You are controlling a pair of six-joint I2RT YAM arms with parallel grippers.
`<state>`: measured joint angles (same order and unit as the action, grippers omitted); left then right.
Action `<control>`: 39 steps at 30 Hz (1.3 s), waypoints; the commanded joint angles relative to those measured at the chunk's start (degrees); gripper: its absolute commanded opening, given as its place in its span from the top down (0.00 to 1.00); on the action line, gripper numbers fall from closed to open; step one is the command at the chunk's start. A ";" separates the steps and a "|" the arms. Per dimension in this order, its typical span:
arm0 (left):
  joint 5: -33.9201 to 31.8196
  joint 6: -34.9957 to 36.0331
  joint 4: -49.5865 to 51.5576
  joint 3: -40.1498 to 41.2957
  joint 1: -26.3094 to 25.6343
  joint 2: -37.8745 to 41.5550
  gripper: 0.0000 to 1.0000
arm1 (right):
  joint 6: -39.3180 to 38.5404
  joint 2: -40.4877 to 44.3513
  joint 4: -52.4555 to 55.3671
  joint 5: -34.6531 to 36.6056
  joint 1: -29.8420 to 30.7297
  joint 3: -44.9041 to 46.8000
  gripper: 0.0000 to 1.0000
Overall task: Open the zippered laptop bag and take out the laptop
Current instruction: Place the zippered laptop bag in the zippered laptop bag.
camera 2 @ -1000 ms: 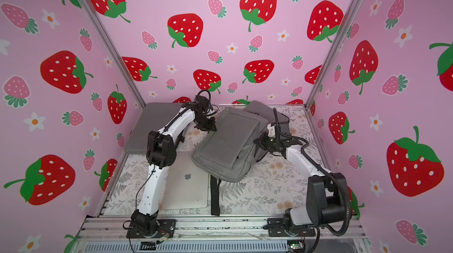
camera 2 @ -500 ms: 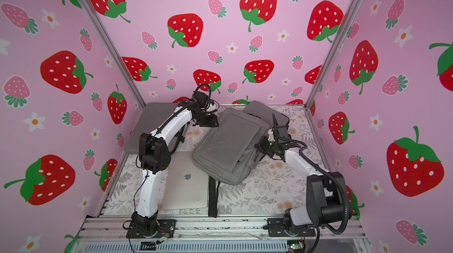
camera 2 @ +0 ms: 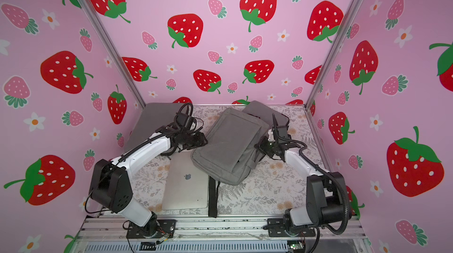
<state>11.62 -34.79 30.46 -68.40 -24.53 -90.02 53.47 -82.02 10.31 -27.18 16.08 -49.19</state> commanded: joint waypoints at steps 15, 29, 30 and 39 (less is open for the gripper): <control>-7.97 -19.94 -14.84 20.77 -1.09 9.63 0.39 | -2.18 0.29 -0.25 -4.83 0.89 0.32 1.00; -8.01 -18.21 -12.38 24.23 -1.15 13.98 0.38 | -2.94 0.61 0.02 -4.45 0.93 1.55 1.00; -7.35 -18.56 -13.73 24.53 -1.19 13.17 0.38 | -2.97 0.61 0.03 -4.60 0.94 1.53 1.00; -4.80 -18.75 -18.26 23.85 -1.13 7.49 0.60 | -2.68 0.88 -0.54 -6.67 0.98 2.51 1.00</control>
<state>5.50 -52.86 15.20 -44.25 -25.61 -81.82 51.05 -82.02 9.78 -28.91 16.23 -47.70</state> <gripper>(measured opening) 0.417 0.056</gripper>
